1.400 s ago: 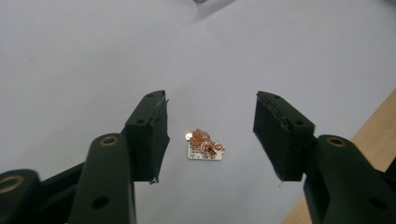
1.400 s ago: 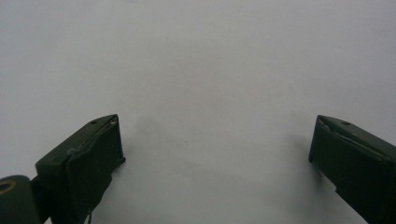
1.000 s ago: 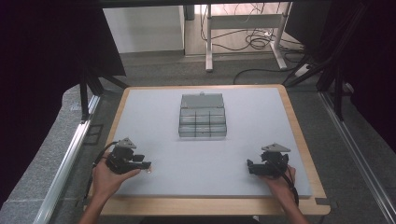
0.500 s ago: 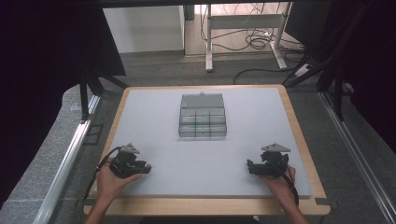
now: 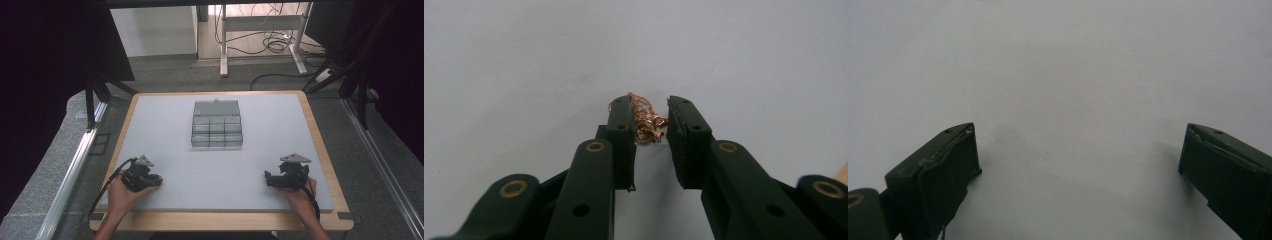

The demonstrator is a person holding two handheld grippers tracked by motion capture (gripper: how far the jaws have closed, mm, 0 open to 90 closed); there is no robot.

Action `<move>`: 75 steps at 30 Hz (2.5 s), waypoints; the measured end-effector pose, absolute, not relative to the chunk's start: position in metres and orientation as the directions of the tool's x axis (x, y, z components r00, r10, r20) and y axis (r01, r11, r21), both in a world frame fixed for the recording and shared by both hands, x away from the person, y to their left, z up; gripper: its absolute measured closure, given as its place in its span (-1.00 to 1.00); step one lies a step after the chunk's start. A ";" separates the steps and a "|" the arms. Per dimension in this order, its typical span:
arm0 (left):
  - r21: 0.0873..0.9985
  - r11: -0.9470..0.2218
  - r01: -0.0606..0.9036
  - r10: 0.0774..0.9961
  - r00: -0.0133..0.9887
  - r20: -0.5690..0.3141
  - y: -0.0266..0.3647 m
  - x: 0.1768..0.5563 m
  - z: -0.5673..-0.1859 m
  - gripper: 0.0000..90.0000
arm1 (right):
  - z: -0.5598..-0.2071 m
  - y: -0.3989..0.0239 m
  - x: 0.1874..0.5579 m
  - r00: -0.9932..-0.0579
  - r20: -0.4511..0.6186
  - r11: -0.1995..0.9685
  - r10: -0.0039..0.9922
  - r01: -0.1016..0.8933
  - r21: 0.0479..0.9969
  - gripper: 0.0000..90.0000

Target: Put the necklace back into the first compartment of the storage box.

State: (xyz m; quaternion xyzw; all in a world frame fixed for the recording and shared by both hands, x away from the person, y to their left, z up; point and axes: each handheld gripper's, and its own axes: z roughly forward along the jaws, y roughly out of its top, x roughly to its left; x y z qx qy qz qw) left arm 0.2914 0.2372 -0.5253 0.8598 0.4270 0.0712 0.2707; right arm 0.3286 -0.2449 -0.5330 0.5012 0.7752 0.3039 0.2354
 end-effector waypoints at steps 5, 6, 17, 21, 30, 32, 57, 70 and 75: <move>0.532 -0.491 0.690 0.770 0.629 -0.106 0.236 0.290 -0.526 0.77 | -0.533 -0.245 0.329 -0.387 -0.060 0.313 0.920 0.634 0.707 -0.95; 0.531 -0.493 0.689 0.769 0.631 -0.105 0.236 0.290 -0.526 0.80 | -0.533 -0.245 0.329 -0.387 -0.060 0.313 0.920 0.634 0.707 -0.95; 0.540 -0.493 0.682 0.766 0.634 -0.101 0.235 0.288 -0.526 0.93 | -0.533 -0.245 0.329 -0.387 -0.061 0.313 0.920 0.634 0.707 -0.95; 0.541 -0.495 0.680 0.766 0.635 -0.098 0.235 0.288 -0.526 0.94 | -0.533 -0.245 0.329 -0.387 -0.060 0.313 0.920 0.634 0.707 -0.95; 0.597 -0.440 0.671 0.764 0.629 -0.144 0.247 0.283 -0.514 0.94 | -0.533 -0.245 0.329 -0.388 -0.060 0.313 0.920 0.634 0.707 -0.95; 0.611 -0.422 0.669 0.766 0.624 -0.154 0.250 0.282 -0.511 0.94 | -0.533 -0.245 0.329 -0.388 -0.060 0.314 0.920 0.634 0.707 -0.95; 0.734 -0.304 0.607 0.756 0.622 -0.201 0.265 0.280 -0.462 0.95 | -0.533 -0.245 0.329 -0.388 -0.060 0.314 0.920 0.634 0.707 -0.95; 0.781 -0.280 0.558 0.746 0.639 -0.189 0.271 0.286 -0.405 0.95 | -0.533 -0.245 0.329 -0.389 -0.063 0.316 0.919 0.632 0.707 -0.95; 0.792 -0.276 0.544 0.745 0.642 -0.181 0.272 0.288 -0.389 0.95 | -0.533 -0.245 0.329 -0.389 -0.062 0.315 0.919 0.631 0.709 -0.95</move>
